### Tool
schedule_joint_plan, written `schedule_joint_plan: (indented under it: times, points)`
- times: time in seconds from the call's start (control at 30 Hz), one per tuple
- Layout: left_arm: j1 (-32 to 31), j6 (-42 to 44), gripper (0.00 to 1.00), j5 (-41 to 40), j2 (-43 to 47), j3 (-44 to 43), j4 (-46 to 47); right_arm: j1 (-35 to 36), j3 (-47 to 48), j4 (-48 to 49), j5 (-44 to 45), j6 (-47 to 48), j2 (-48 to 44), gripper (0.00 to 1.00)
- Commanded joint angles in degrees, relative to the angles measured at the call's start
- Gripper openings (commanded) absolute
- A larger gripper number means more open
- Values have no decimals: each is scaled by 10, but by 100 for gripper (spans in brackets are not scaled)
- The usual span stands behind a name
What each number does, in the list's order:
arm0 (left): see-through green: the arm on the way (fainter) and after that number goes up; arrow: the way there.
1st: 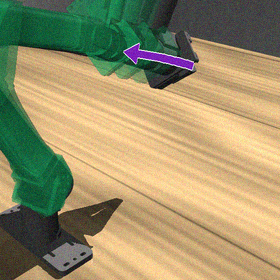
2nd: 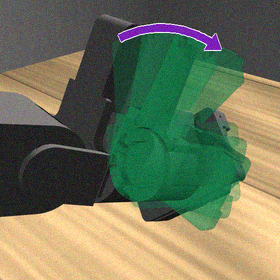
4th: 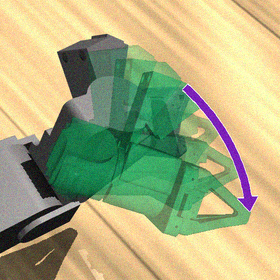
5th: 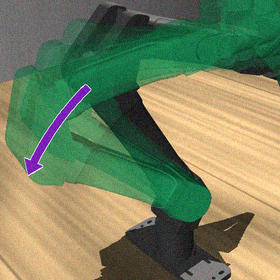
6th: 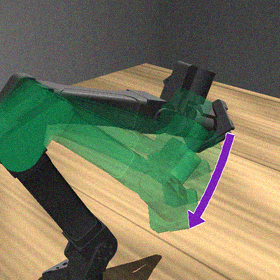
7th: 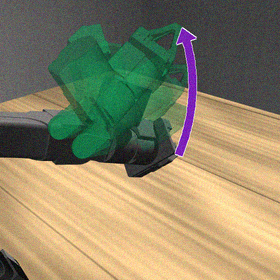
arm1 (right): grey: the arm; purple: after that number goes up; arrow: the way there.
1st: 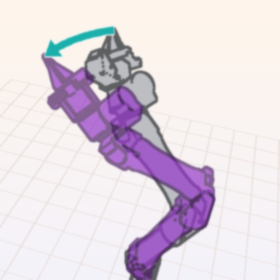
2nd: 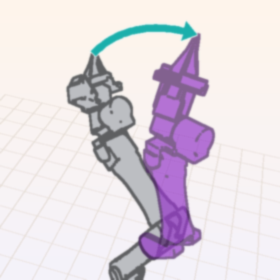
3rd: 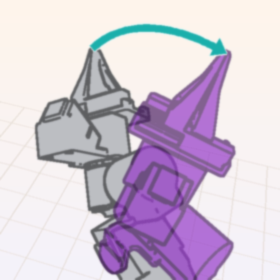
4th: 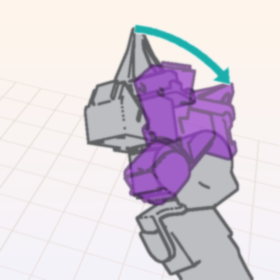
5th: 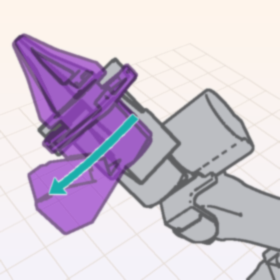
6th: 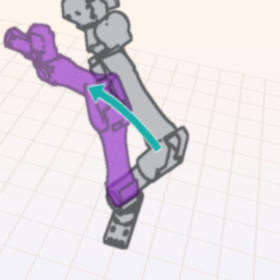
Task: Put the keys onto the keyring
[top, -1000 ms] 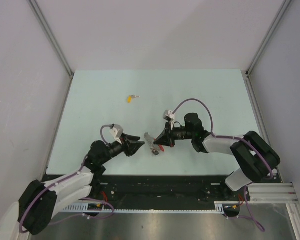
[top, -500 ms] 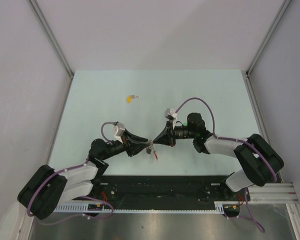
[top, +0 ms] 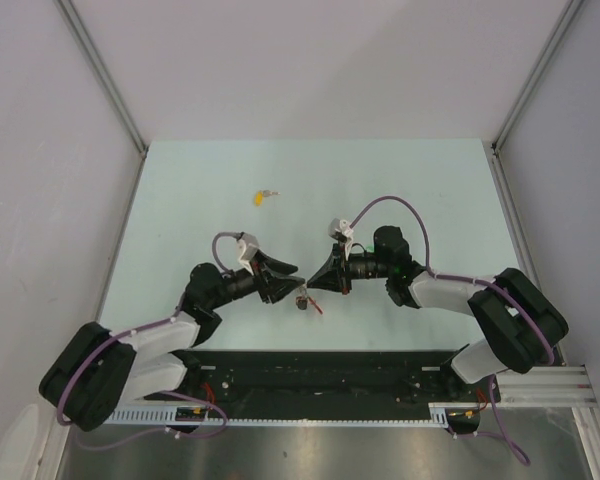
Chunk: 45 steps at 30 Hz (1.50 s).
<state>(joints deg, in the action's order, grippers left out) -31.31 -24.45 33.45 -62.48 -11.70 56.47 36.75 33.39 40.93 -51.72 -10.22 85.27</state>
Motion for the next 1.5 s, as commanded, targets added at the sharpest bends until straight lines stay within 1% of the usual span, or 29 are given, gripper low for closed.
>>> schedule_joint_plan:
  times: [0.0,0.1,0.23,0.43,0.57,0.6,0.73,0.83,0.97,1.03,1.17,1.3,1.37,1.47]
  points:
    - [2,-10,55,64,-43,-24,27,2,2,11,7,18,-14,0]
    - [-5,-14,55,78,-63,-32,22,2,2,8,10,21,-16,0]
    - [-16,-24,52,89,-63,-32,12,2,2,0,21,25,-19,0]
    - [-34,-21,47,76,-42,-33,-62,-2,1,-8,42,26,-23,0]
    - [-52,-22,47,52,-15,-29,-108,-5,1,-20,61,26,-29,0]
    - [-59,-21,47,38,-3,-30,-137,-5,0,-21,72,25,-31,0]
    - [-80,-13,50,0,25,-42,-199,-5,-2,-19,94,18,-32,0]
    - [-96,-31,54,-24,30,-43,-210,-5,-4,-17,107,15,-34,0]
    - [-125,-37,56,-49,29,-43,-190,-5,-5,-19,116,16,-36,0]
    - [-148,-27,56,-55,18,-59,-188,-5,-6,-18,118,16,-34,0]
    - [-179,-12,54,-81,-13,-94,-220,-5,-5,-25,130,20,-35,0]
    - [-201,25,54,-115,-6,-113,-266,-6,-5,-37,132,26,-41,0]
    - [-202,33,54,-130,2,-116,-274,-7,-7,-34,128,25,-42,0]
    - [-202,46,54,-161,38,-102,-276,-11,-10,-20,120,19,-44,0]
